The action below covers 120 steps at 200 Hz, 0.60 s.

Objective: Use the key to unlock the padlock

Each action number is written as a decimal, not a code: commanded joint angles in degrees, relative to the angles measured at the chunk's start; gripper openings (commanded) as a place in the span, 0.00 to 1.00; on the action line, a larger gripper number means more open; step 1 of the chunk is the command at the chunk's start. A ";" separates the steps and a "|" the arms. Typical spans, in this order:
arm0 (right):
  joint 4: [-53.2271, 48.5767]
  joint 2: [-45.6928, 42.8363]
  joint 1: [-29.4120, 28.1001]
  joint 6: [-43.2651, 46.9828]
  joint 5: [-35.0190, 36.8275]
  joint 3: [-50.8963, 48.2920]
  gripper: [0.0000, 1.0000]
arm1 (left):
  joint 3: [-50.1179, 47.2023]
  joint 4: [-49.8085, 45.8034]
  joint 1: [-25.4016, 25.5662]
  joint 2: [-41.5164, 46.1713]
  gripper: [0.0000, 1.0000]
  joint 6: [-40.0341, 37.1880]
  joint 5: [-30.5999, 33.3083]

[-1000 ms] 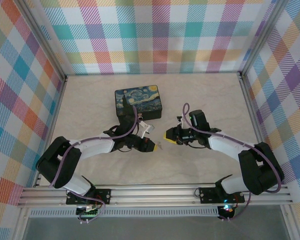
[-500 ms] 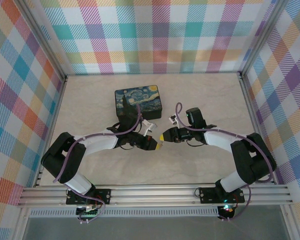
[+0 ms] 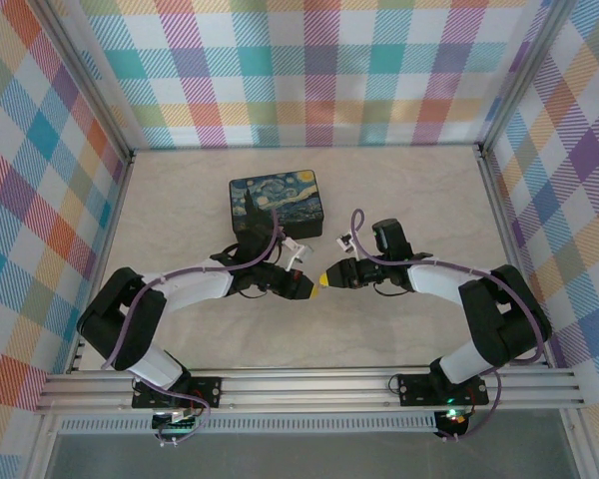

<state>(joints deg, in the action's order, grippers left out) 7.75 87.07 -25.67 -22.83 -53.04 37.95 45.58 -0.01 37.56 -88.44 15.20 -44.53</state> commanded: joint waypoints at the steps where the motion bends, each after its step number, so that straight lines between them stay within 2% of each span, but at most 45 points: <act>1: 2.38 0.03 0.20 1.06 -2.37 -0.75 0.34 | -0.85 -0.24 -0.43 2.53 0.00 -1.03 -1.38; 67: 6.80 -0.75 0.18 -1.84 -4.54 -2.58 0.27 | -1.15 -0.25 -0.38 2.93 0.00 -1.39 -1.60; 120: 8.62 -1.54 0.07 -2.81 -4.99 -4.17 0.16 | -1.64 0.42 -0.39 2.73 0.00 -1.15 -1.21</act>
<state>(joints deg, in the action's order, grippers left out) 13.63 86.96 -25.67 -25.12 -55.92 35.07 45.12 -0.01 37.56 -86.85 15.18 -44.53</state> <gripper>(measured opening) 0.177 0.040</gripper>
